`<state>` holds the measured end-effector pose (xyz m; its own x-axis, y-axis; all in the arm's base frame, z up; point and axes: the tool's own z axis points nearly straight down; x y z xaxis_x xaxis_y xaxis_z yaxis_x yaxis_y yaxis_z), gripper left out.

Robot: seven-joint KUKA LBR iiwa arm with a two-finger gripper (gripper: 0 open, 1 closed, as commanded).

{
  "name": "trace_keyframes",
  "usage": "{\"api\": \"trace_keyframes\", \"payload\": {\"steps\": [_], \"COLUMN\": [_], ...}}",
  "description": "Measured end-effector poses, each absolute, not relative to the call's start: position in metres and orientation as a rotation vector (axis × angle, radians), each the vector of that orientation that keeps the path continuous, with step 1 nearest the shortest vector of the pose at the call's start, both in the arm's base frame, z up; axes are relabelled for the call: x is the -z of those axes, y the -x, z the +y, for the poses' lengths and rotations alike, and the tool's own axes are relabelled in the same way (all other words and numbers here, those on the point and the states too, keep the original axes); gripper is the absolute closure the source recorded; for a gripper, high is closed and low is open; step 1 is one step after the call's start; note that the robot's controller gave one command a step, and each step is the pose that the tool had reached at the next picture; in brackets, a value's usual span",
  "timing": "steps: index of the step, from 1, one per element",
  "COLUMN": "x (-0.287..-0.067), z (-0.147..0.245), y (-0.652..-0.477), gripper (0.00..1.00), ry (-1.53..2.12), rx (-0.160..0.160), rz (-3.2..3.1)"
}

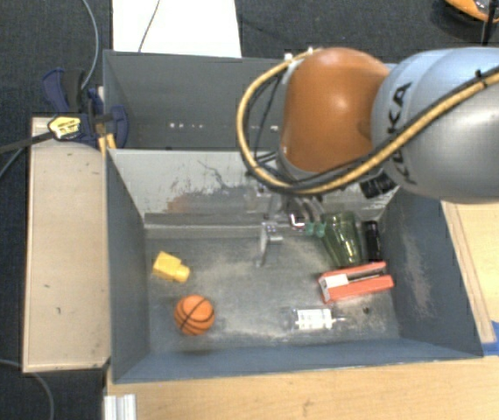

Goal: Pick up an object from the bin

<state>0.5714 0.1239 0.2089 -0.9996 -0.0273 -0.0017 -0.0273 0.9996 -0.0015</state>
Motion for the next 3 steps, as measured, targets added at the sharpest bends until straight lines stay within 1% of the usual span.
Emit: {"api": "trace_keyframes", "payload": {"steps": [1,2,3], "x": [-0.206,-0.188,-0.182], "z": [0.178,0.206,0.221], "y": [-0.57,-0.559,-0.563], "gripper": [0.0,0.0,0.0], "ry": [0.012,-0.153,-0.124], "rx": [-0.004,-0.009,-0.002], "rz": [3.138,3.131,3.135]}}
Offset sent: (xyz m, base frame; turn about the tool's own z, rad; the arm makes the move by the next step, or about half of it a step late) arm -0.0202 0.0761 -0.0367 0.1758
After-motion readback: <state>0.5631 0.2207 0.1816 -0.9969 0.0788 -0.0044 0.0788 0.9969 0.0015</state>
